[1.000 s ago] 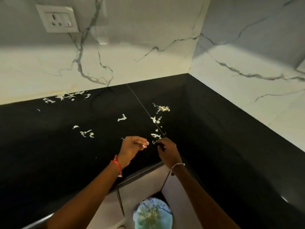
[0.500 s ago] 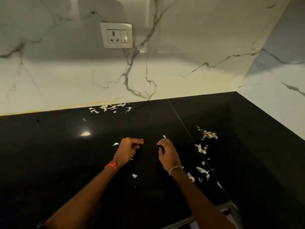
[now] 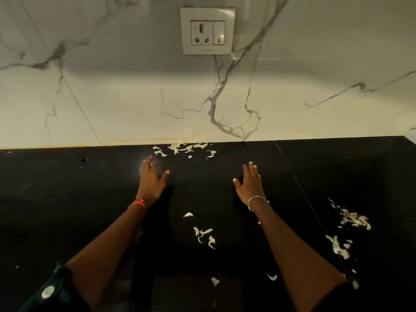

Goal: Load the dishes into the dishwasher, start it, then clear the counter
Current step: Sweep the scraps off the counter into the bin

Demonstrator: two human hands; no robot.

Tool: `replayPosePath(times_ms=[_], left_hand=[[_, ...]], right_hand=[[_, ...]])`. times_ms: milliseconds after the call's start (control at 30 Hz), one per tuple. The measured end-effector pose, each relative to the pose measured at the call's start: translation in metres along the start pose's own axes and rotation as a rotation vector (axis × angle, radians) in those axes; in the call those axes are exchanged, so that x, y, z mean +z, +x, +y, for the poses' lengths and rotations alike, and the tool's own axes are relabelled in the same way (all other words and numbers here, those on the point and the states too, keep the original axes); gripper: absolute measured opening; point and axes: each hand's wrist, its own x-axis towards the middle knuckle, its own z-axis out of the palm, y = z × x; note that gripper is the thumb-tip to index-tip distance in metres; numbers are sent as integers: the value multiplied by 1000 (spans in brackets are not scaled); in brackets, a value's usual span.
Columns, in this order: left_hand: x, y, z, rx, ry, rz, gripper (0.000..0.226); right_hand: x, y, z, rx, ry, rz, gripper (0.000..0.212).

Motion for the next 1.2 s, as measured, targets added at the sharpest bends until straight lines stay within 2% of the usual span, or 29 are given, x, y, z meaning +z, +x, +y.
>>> replayPosePath(times_ms=[133, 233, 333, 400, 500, 533, 600, 667, 733, 800, 867, 900, 967, 1067, 1133, 1200], left_hand=[[4, 16, -20, -174, 216, -36, 71], [3, 31, -26, -250, 231, -99, 76], [9, 40, -18, -270, 283, -130, 77], [17, 41, -10, -132, 347, -186, 74], [29, 38, 7, 299, 296, -436, 74], [29, 40, 11, 394, 250, -466, 78], [27, 54, 15, 398, 118, -370, 67], [24, 76, 4, 271, 6, -197, 55], [19, 96, -12, 149, 13, -51, 56], [19, 110, -20, 8, 111, -23, 58], [29, 112, -17, -115, 202, -88, 66], [34, 106, -10, -118, 239, -132, 68], [41, 95, 2, 41, 209, -208, 67], [41, 78, 17, 360, 30, -377, 59], [41, 80, 24, 411, -33, -321, 56], [42, 90, 28, 341, -86, -239, 55]], right_hand=[[8, 21, -1, 56, -136, -145, 67], [23, 19, 2, 45, -284, -36, 67], [30, 16, 3, 31, -296, 69, 67], [30, 18, 4, 29, -280, 81, 68], [30, 19, 6, 27, -256, 81, 68], [30, 19, 6, 27, -253, 80, 67], [30, 20, 7, 32, -256, 80, 67], [30, 20, 7, 37, -258, 81, 67], [30, 21, 6, 46, -249, 74, 67], [30, 22, 5, 54, -244, 66, 68], [30, 22, 5, 55, -244, 68, 68], [30, 22, 5, 54, -243, 71, 67], [30, 22, 5, 52, -243, 72, 67], [30, 21, 5, 55, -242, 73, 68], [29, 21, 4, 54, -241, 73, 68], [29, 21, 4, 54, -242, 71, 67]])
